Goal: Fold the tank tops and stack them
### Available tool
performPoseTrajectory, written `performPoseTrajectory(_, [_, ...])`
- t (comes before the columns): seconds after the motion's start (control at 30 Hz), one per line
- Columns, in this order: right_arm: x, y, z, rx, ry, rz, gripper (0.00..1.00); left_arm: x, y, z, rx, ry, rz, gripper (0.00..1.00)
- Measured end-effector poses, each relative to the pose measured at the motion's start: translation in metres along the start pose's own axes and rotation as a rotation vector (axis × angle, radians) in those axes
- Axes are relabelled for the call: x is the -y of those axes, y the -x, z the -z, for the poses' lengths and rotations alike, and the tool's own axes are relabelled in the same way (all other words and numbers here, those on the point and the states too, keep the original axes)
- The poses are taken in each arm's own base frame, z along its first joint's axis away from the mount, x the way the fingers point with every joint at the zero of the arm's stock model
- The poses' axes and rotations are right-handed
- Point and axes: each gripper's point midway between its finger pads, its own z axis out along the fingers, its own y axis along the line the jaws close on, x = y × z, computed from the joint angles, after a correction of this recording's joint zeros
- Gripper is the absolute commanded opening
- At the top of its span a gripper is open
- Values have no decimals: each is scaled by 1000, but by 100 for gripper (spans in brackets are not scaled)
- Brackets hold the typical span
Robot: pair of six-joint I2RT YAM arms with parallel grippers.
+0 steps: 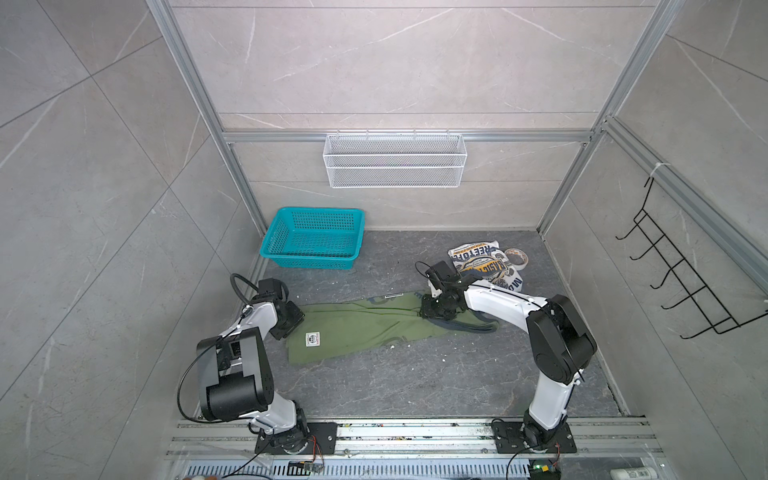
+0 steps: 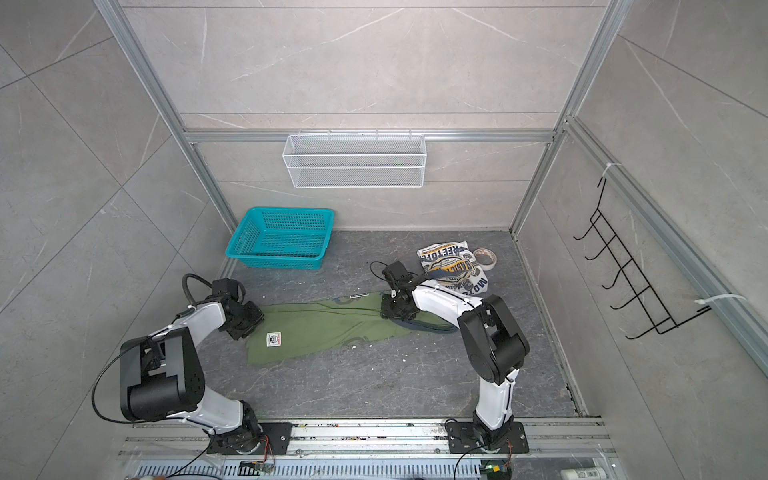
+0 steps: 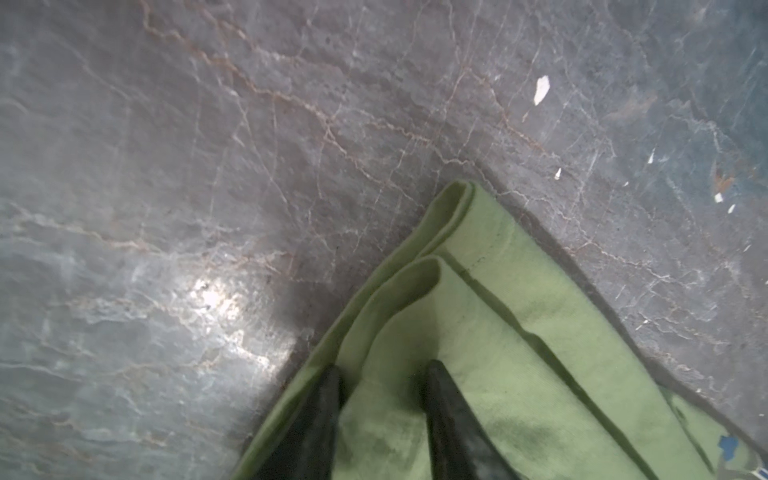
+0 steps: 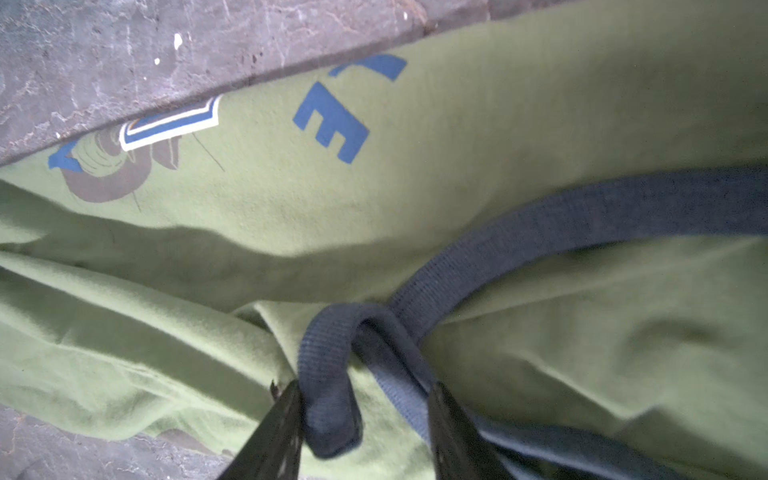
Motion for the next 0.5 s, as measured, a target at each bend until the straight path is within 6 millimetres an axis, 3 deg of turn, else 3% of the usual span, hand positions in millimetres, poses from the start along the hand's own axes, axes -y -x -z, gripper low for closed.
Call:
performPoseTrajectory(0.2, [0,0,1,1,1,0,49,2,2,4,16,-5,-8,14])
performPoseTrajectory(0.5, [-8,0,2,-7,33,10,50,9,5,16,54,-21,-30,14])
